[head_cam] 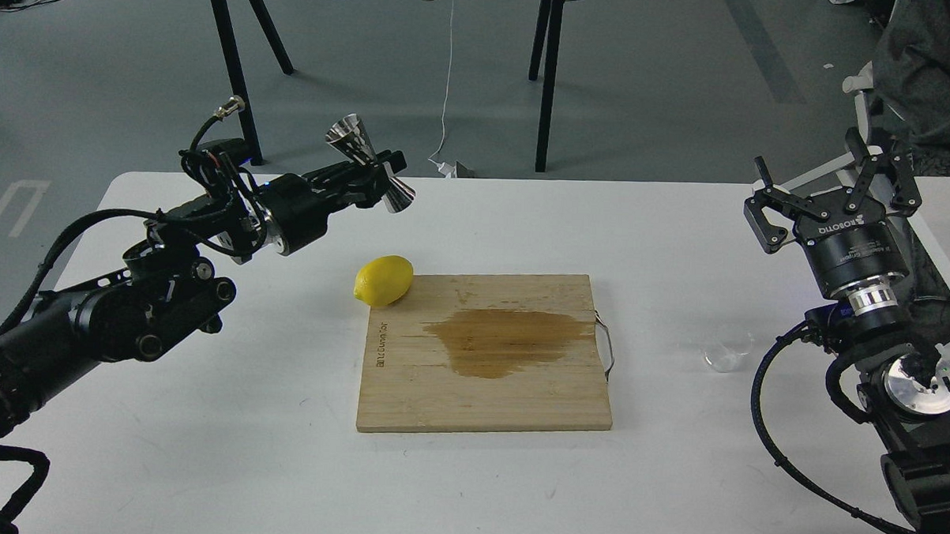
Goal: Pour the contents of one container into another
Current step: 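Lift the jigger with the left gripper and carry it over the board, then lower the jigger upright onto the board beside the spill, open left gripper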
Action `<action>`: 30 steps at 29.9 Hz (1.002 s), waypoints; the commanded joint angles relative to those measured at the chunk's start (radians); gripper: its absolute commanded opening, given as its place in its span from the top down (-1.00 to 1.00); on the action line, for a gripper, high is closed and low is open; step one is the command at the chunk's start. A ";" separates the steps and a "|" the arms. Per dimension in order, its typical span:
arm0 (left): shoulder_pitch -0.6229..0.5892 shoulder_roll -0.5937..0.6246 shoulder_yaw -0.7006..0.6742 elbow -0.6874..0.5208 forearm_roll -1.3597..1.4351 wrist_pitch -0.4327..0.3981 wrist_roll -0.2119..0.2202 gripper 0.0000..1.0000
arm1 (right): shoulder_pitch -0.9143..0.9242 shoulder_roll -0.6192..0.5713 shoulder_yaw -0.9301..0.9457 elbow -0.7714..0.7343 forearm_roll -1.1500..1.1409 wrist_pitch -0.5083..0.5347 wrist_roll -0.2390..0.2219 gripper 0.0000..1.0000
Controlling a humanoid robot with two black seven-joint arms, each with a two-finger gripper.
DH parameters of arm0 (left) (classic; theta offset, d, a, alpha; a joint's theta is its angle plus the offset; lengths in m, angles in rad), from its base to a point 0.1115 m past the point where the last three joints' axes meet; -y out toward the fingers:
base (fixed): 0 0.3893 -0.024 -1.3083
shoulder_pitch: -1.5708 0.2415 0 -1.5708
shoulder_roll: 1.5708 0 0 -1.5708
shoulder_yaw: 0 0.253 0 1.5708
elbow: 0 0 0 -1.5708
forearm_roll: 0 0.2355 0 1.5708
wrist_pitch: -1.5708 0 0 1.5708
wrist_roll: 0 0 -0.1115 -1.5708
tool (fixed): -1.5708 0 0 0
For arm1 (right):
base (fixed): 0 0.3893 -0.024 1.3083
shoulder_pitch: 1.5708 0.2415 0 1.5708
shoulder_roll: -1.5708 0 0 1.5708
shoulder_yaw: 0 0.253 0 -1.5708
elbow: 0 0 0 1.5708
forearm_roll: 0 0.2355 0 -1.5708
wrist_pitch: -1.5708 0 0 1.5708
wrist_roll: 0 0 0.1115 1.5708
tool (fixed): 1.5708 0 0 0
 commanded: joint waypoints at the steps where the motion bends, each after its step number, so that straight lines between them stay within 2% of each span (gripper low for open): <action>1: -0.014 -0.069 0.023 -0.001 0.018 -0.009 0.000 0.82 | 0.001 -0.001 -0.008 -0.024 0.000 0.000 0.000 -0.99; 7: 0.009 -0.200 0.090 0.016 0.134 0.006 0.000 0.82 | 0.030 -0.001 -0.016 -0.030 0.000 -0.022 -0.002 -0.99; 14: 0.101 -0.264 0.092 0.041 0.205 0.055 0.000 0.82 | 0.060 -0.004 -0.019 -0.038 0.000 -0.032 -0.002 -0.99; 19: 0.117 -0.315 0.098 0.148 0.242 0.113 0.000 0.81 | 0.060 -0.004 -0.019 -0.036 0.000 -0.030 -0.002 -0.98; 23: 0.115 -0.344 0.155 0.209 0.236 0.153 0.000 0.81 | 0.060 -0.004 -0.019 -0.036 0.000 -0.032 -0.002 -0.98; 30: 0.115 -0.353 0.169 0.295 0.234 0.179 0.000 0.81 | 0.060 -0.006 -0.018 -0.036 0.000 -0.030 -0.002 -0.99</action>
